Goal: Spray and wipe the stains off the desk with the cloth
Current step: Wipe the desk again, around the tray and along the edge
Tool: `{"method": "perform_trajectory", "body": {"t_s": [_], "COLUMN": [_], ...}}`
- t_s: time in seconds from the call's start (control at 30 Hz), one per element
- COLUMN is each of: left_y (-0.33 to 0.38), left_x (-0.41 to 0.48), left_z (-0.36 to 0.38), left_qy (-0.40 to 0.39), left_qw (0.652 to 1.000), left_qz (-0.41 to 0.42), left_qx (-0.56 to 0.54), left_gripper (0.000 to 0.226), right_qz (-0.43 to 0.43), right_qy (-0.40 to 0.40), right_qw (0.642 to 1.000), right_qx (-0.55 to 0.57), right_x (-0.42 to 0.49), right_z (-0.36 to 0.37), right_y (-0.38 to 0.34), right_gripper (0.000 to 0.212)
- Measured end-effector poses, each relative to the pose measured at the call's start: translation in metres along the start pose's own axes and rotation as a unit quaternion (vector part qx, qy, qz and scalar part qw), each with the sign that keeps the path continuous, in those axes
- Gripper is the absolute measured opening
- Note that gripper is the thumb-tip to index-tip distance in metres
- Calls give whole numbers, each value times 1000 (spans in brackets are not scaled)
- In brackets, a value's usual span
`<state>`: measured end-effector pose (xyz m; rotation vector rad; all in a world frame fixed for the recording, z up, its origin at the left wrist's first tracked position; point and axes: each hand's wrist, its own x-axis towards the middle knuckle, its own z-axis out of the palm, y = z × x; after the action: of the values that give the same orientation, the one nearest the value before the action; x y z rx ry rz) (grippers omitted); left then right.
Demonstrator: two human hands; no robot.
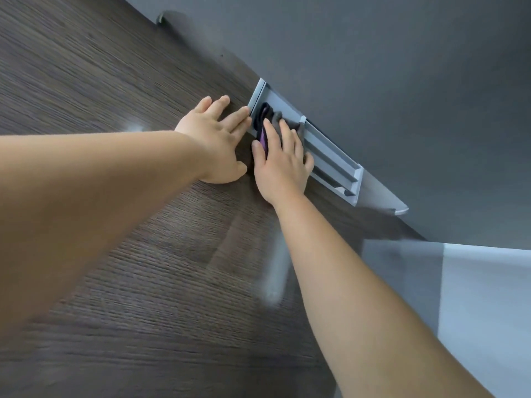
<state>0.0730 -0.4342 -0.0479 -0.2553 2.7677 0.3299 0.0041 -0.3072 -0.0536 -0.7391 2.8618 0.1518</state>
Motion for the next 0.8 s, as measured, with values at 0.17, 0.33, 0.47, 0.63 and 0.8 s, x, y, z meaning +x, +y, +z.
{"method": "perform_trajectory", "body": {"t_s": [0.17, 0.33, 0.47, 0.63, 0.8], "left_y": [0, 0, -1, -2, -5], "left_x": [-1, -1, 0, 0, 1], "left_z": [-2, 1, -1, -2, -6], "left_qy": [-1, 0, -2, 3, 13], "left_qw": [1000, 1000, 1000, 999, 996], "left_qz": [1, -1, -2, -3, -5], "left_qx": [3, -2, -2, -40, -83], "left_gripper": [78, 76, 78, 72, 60], "right_qz": [36, 41, 37, 46, 15], "right_qy": [-29, -23, -27, -1, 4], "right_qw": [999, 999, 998, 998, 999], "right_qx": [3, 14, 42, 31, 47], "right_x": [4, -17, 0, -24, -15], "right_z": [-6, 3, -2, 5, 5], "right_y": [-9, -17, -11, -20, -38], "right_gripper": [52, 55, 53, 55, 53]}}
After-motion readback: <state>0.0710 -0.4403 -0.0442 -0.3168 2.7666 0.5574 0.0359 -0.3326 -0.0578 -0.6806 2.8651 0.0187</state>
